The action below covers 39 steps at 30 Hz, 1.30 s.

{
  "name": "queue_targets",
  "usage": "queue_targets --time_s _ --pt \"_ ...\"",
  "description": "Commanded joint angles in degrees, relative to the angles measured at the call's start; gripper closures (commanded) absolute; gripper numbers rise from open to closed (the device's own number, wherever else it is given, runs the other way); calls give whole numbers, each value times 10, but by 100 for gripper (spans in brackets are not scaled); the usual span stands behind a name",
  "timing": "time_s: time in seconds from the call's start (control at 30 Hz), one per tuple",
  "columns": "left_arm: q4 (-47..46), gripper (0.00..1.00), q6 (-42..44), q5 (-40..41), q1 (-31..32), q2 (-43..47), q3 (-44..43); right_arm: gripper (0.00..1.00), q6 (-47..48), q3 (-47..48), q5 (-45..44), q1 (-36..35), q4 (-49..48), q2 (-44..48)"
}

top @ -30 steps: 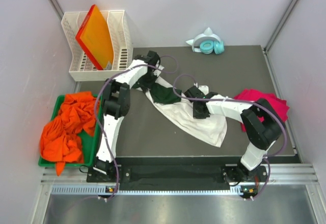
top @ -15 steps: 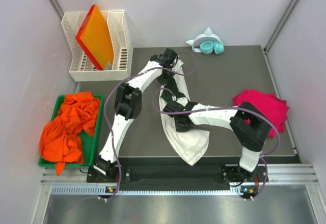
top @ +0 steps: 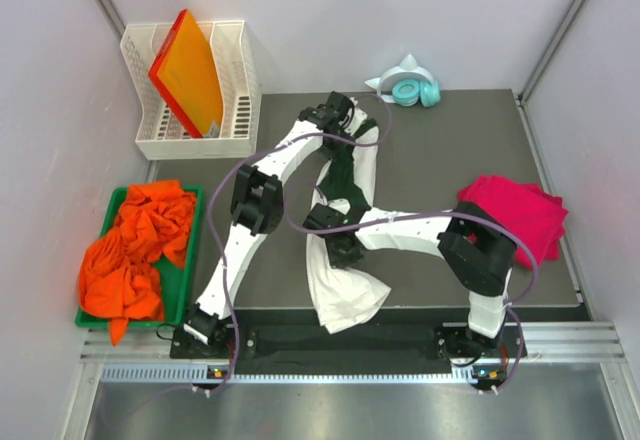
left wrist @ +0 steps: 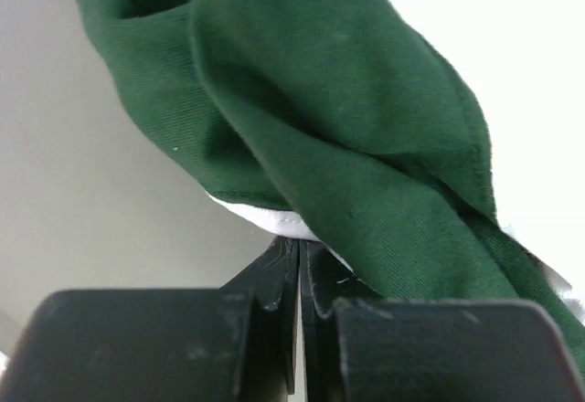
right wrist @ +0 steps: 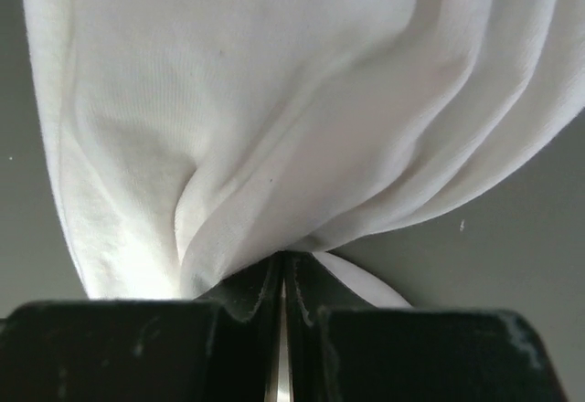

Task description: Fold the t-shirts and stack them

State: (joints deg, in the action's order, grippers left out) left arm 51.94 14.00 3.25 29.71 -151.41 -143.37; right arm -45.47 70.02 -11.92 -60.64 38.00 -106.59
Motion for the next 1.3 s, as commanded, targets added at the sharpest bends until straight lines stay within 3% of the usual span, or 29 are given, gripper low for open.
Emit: queue_targets --time_s 0.0,0.07,0.1,0.13,0.17,0.2,0.27,0.37,0.47,0.5,0.57,0.6,0.7,1.03,1.27 --pt "-17 94 -31 -29 -23 -17 19 100 24 32 -32 -9 8 35" --pt "-38 84 -62 -50 -45 22 53 99 49 54 -95 25 42 68" --pt "-53 77 -69 -57 -52 81 115 97 59 65 -113 39 52 98" --pt "-99 68 -77 -67 -58 115 154 93 84 92 -129 54 64 110" --pt "-123 51 -79 -69 -69 151 195 89 99 107 -155 83 72 122" --pt "-148 42 -79 -76 -72 221 270 86 114 121 -163 98 74 139" --pt "-183 26 -77 -76 -77 278 325 80 154 165 -173 136 67 150" --pt "-161 24 -75 -83 -78 344 379 77 202 218 -165 170 54 140" --pt "-142 35 -86 -131 -77 377 412 79 231 259 -156 185 40 96" --pt "-137 49 -92 -148 -77 386 424 82 235 264 -153 186 25 71" --pt "-138 64 -113 -195 -73 393 461 86 242 259 -137 191 0 41" --pt "-150 78 -116 -205 -70 397 476 87 242 252 -130 192 -22 32" --pt "-158 100 -110 -217 -49 407 517 93 236 240 -108 200 -50 -4" --pt "-192 100 -138 -239 -26 398 585 96 206 239 -53 243 -80 -90" --pt "-186 100 -177 -259 -26 317 559 96 190 203 -27 263 -117 -130"
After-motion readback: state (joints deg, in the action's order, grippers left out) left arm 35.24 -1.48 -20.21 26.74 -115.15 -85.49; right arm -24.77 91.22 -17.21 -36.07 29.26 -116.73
